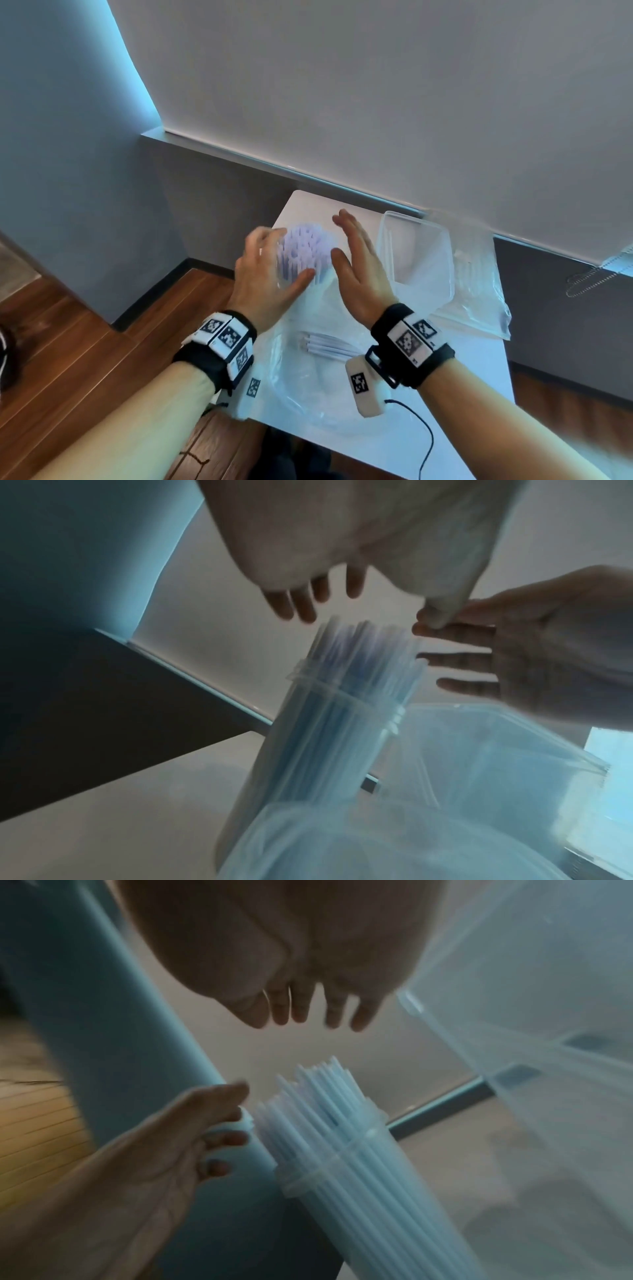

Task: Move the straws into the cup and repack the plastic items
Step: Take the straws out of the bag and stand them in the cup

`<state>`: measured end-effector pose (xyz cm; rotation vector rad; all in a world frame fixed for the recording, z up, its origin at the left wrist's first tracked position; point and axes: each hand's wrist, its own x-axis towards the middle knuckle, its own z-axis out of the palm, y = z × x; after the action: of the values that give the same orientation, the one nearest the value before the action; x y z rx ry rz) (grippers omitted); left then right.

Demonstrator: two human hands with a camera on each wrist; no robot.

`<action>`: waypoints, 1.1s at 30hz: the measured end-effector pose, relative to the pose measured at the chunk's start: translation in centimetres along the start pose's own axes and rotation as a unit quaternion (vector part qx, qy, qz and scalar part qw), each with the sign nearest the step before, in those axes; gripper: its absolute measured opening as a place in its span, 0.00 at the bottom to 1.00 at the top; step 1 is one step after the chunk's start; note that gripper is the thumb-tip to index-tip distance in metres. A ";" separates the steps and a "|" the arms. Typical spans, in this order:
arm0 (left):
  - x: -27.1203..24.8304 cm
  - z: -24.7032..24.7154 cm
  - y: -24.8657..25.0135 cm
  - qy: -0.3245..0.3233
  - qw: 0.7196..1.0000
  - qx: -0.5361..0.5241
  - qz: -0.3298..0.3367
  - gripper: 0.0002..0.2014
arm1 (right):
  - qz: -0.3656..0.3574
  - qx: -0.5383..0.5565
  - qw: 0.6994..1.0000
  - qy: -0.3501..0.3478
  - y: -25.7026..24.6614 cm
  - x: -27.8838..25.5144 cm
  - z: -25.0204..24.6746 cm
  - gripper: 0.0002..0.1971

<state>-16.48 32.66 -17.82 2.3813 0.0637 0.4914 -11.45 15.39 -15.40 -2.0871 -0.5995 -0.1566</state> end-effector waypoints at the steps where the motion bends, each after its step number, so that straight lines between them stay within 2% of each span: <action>1: -1.2 -0.3 0.3 0.047 0.998 0.027 0.044 0.27 | -0.037 -0.008 0.999 0.024 -0.6 -1.0 -0.7 0.22; 2: -2.6 -0.5 0.7 0.073 0.991 0.057 0.095 0.20 | -0.065 -0.011 0.998 0.022 -1.0 -2.3 -1.3 0.20; 3: -4.2 -0.3 1.1 0.068 0.985 0.083 0.137 0.16 | -0.078 -0.009 0.997 -0.014 -1.2 -3.7 -1.6 0.18; 4: -5.8 0.0 1.3 0.036 0.980 0.107 0.163 0.15 | -0.072 -0.012 0.994 -0.079 -1.3 -5.2 -1.8 0.16; 6: -8.6 1.6 1.5 -0.077 0.973 0.161 0.143 0.15 | -0.008 -0.059 0.970 -0.236 -0.4 -7.9 -1.1 0.16; 8: -10.2 3.4 0.8 -0.152 0.963 0.211 0.064 0.16 | 0.060 -0.145 0.929 -0.334 1.9 -9.9 0.3 0.19; 10: -10.3 4.7 0.2 -0.188 0.955 0.227 -0.027 0.17 | 0.104 -0.204 0.915 -0.333 4.3 -10.8 1.5 0.24; 13: -9.3 6.3 -1.0 -0.240 0.940 0.197 -0.139 0.23 | 0.168 -0.229 0.915 -0.287 6.9 -10.7 2.8 0.31; 16: -8.3 7.0 -2.0 -0.266 0.933 0.135 -0.202 0.31 | 0.238 -0.242 0.906 -0.252 8.1 -10.5 3.6 0.31; 18: -7.8 7.1 -2.3 -0.275 0.930 0.128 -0.207 0.33 | 0.216 -0.278 0.900 -0.256 8.1 -10.3 3.7 0.27; 20: -7.2 7.3 -2.5 -0.264 0.933 0.104 -0.219 0.30 | 0.160 -0.331 0.896 -0.249 7.8 -10.0 3.9 0.20; 21: -7.1 7.3 -2.5 -0.261 0.936 0.087 -0.220 0.28 | 0.133 -0.357 0.890 -0.251 7.6 -9.8 4.1 0.18; 23: -6.8 7.4 -2.8 -0.261 0.939 0.081 -0.211 0.33 | 0.103 -0.383 0.879 -0.265 7.7 -9.4 4.7 0.19; 26: -7.1 7.6 -3.0 -0.282 0.934 0.068 -0.208 0.37 | 0.101 -0.387 0.866 -0.301 8.0 -8.7 5.3 0.20; 31: -8.0 7.4 -2.9 -0.287 0.928 0.052 -0.231 0.33 | 0.124 -0.392 0.857 -0.312 8.6 -7.8 5.8 0.25; 33: -8.4 7.4 -3.3 -0.281 0.929 0.063 -0.233 0.31 | 0.127 -0.398 0.850 -0.321 8.7 -7.6 5.9 0.22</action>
<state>-21.27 29.03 -27.82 2.4281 0.3982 -0.4336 -14.71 13.60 -27.83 -3.0369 -0.7056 0.5703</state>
